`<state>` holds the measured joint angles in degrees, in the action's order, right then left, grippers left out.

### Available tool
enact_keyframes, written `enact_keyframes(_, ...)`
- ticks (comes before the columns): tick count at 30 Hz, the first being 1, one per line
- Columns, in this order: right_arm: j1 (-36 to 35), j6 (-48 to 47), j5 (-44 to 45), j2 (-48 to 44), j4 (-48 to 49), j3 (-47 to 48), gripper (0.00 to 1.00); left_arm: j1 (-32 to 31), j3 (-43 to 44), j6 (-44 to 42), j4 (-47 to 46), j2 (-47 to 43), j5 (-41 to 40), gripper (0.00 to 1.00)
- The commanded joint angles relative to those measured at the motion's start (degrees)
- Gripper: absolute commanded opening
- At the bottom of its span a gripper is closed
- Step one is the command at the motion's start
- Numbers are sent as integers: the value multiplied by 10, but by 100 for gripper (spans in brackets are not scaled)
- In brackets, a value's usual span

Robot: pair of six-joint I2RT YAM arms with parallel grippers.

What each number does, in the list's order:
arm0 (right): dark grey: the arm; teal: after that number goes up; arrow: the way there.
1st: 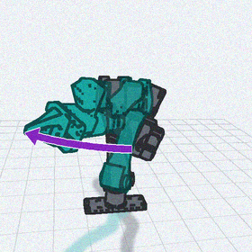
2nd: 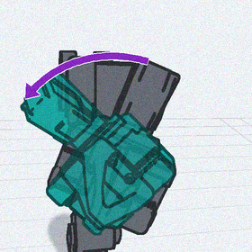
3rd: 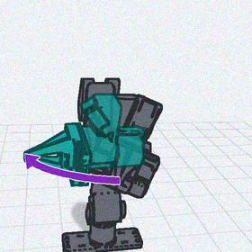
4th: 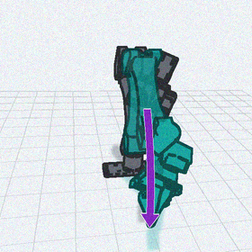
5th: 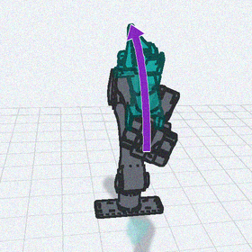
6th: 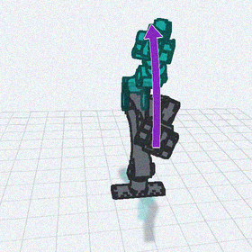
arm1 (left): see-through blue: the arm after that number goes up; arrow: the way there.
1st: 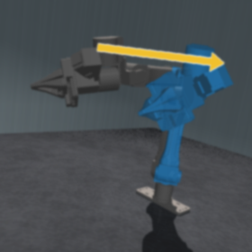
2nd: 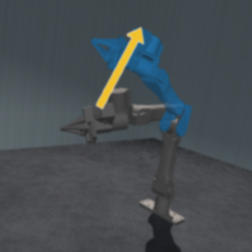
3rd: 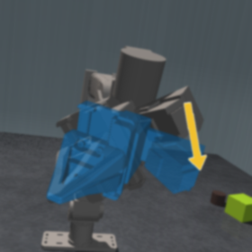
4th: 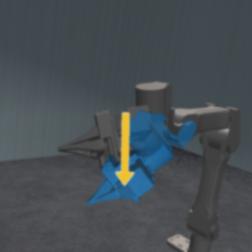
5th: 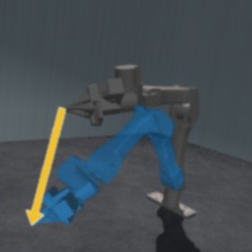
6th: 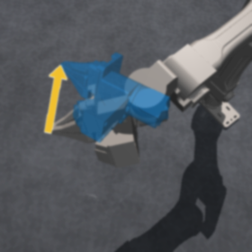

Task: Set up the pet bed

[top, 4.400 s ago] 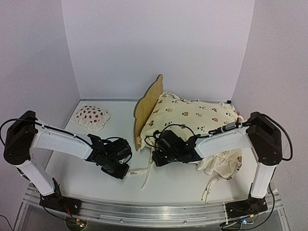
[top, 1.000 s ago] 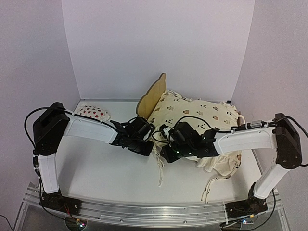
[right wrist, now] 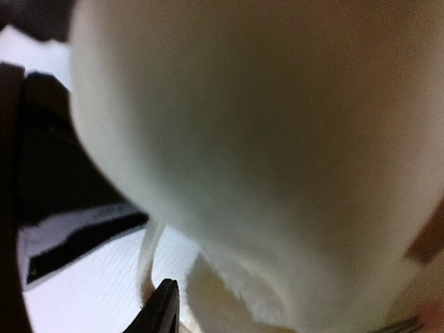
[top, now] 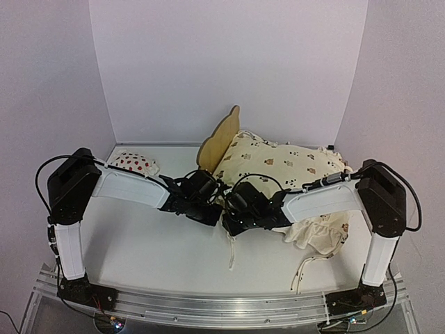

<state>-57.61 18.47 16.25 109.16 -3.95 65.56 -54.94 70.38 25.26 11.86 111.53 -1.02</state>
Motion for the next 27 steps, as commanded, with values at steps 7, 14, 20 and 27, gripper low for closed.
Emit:
enact_keyframes(7, 20, 31, -4, 38, 89, -10, 33, 2, -14, -9, -18, -12, 39, 0)
enact_keyframes(14, 19, 34, 1, 30, 102, -22, 6, 2, -23, -7, -21, -23, 44, 0)
enact_keyframes(20, 19, 53, 5, 12, 96, -35, 0, 1, -39, 5, -8, -52, 32, 11)
enact_keyframes(27, -1, 57, 63, -29, 12, -14, 0, -14, -78, 16, 14, -122, -15, 39)
